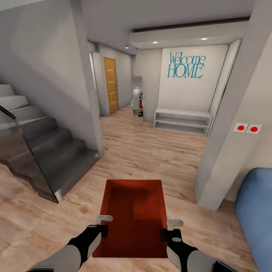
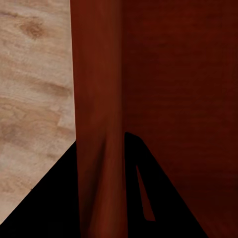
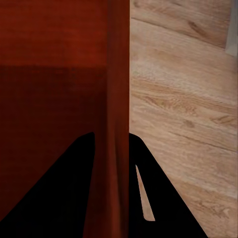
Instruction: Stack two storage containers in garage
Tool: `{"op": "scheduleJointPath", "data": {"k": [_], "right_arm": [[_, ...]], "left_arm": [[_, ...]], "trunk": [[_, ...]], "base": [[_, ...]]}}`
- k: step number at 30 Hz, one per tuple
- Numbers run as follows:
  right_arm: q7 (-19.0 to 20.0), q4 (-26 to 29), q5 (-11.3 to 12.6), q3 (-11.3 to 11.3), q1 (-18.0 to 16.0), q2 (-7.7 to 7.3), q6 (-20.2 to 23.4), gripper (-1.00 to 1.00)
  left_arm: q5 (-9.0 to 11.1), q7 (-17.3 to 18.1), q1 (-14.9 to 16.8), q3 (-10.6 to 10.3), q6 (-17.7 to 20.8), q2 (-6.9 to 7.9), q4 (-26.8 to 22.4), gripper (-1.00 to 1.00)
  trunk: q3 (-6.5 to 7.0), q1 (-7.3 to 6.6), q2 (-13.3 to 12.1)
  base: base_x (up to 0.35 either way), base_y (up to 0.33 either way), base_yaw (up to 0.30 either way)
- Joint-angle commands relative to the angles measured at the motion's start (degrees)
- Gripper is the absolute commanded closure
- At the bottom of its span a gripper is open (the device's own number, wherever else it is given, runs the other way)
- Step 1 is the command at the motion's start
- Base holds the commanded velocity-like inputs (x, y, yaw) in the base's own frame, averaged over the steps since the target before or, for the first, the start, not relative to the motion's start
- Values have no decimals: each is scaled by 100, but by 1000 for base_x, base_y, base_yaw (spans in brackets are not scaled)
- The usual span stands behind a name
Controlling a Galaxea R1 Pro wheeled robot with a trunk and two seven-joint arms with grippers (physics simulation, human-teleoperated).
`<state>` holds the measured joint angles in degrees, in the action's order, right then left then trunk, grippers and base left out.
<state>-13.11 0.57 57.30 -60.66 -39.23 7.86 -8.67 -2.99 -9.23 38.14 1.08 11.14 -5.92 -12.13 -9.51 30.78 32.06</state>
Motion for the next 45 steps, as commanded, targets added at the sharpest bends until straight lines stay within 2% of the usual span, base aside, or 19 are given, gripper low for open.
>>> {"op": "scheduleJointPath", "data": {"k": [1, 45], "right_arm": [[-91, -4, 53, 19, -6, -31, -39, 100], [-95, -11, 53, 19, -6, -41, -39, 100]], "left_arm": [[-114, -53, 1, -2, 52, 3, 0, 100], [-114, -26, 1, 1, 46, -6, 0, 100]], "trunk": [[-9, 5, 8], [-9, 5, 8]], "base": [[322, 0, 0], [322, 0, 0]]}}
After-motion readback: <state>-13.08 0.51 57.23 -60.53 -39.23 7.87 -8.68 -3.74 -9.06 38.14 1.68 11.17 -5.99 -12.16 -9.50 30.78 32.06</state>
